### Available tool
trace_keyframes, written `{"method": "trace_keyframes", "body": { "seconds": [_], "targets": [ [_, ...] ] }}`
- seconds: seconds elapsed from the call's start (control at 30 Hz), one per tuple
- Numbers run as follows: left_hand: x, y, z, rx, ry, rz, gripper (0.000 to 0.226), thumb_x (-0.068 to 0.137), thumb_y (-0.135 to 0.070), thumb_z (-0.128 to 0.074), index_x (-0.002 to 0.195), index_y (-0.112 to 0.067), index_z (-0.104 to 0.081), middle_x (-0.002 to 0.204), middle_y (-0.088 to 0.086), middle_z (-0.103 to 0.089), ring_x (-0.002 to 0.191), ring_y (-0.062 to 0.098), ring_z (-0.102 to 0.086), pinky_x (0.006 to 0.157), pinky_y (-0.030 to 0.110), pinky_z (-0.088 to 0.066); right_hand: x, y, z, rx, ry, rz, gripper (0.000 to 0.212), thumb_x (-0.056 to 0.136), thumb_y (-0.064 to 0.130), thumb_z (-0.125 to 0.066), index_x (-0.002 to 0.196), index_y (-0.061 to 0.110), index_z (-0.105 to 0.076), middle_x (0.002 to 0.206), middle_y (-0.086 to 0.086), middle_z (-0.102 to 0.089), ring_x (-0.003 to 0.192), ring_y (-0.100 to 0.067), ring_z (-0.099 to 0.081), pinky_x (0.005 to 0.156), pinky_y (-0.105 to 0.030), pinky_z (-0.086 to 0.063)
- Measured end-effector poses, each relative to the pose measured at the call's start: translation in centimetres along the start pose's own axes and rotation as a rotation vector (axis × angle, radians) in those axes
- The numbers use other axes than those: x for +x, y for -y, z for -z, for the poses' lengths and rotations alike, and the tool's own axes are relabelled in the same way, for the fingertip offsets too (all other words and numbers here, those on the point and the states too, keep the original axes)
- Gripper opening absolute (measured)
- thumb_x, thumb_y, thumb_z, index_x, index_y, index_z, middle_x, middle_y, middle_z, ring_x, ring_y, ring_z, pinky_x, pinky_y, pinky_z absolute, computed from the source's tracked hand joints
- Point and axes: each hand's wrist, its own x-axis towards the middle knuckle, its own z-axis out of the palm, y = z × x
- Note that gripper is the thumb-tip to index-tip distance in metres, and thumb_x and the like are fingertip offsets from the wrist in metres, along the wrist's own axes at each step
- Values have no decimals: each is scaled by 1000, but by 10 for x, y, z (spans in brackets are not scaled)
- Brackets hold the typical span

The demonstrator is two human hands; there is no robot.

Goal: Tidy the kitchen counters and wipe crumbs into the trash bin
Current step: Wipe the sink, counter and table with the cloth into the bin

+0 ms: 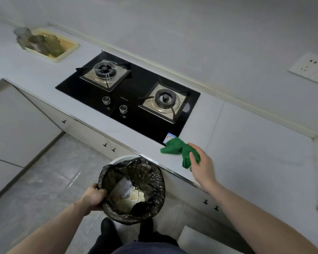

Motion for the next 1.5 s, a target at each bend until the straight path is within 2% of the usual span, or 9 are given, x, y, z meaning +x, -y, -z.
{"method": "trace_keyframes", "body": {
  "seconds": [0.1, 0.27, 0.57, 0.77, 0.97, 1.1, 1.27, 1.4, 1.5],
  "targets": [
    [2, 1, -6, 11, 8, -6, 27, 87, 0, -60, 114, -4, -57, 96, 25, -66, 63, 39, -72, 48, 41, -57, 7, -25, 43, -81, -195, -22, 38, 104, 20, -51, 142, 23, -55, 136, 5, -63, 120, -14, -59, 104, -30, -46],
    [-2, -2, -13, 34, 14, -26, 25, 88, 4, -60, 112, -2, -56, 96, 25, -66, 64, 38, -70, 43, 38, -55, 10, -67, 103, -184, -398, -167, 43, 107, 20, -44, 150, 18, -47, 148, -2, -54, 131, -21, -52, 113, -39, -41],
    [-13, -6, -28, 105, 31, -55, 24, 89, 4, -60, 112, -2, -55, 95, 25, -66, 66, 37, -71, 43, 41, -57, -25, -126, 122, -315, -133, -639, 49, 109, 22, -36, 157, 14, -34, 155, -16, -42, 138, -36, -44, 114, -42, -37],
    [-12, -2, -38, 116, 66, -34, 26, 88, 2, -61, 112, -6, -55, 99, 28, -68, 72, 44, -73, 56, 53, -61, -35, -91, 64, -329, -167, -505, 42, 107, 16, -40, 148, 12, -46, 140, -15, -56, 122, -32, -56, 102, -43, -48],
    [-12, 0, -39, 103, 100, -17, 25, 89, -1, -60, 111, -10, -54, 99, 27, -68, 64, 39, -74, 52, 46, -59, -55, -29, -27, -310, 141, -192, 40, 107, 27, -43, 146, 27, -50, 132, 1, -65, 105, -18, -64, 91, -32, -53],
    [-12, -8, -32, 129, 94, -27, 22, 88, -2, -61, 108, -11, -57, 98, 25, -69, 67, 39, -74, 56, 50, -61, -61, 4, -59, -151, 297, -123, 40, 105, 38, -42, 144, 36, -50, 135, 5, -63, 110, -14, -63, 99, -34, -53],
    [-16, -18, -27, 167, 95, -38, 23, 88, -4, -62, 109, -12, -57, 102, 25, -69, 77, 42, -74, 62, 56, -62, -42, 10, -31, -28, 116, -94, 34, 104, 32, -47, 135, 35, -59, 127, 14, -67, 109, -4, -62, 94, -25, -52],
    [-20, -22, -28, 175, 94, -47, 24, 90, -1, -61, 113, -8, -56, 102, 25, -67, 76, 41, -73, 53, 47, -60, -17, -16, 30, 33, -50, -147, 31, 104, 24, -49, 132, 31, -63, 117, 10, -69, 103, -12, -67, 80, -22, -56],
    [-20, -21, -29, 188, 92, -45, 22, 90, 0, -60, 111, -5, -56, 100, 26, -67, 73, 40, -72, 50, 43, -59, -9, -46, 81, -23, -208, -206, 33, 104, 25, -49, 135, 29, -61, 117, 7, -68, 102, -12, -65, 73, -14, -50]
  ]
}}
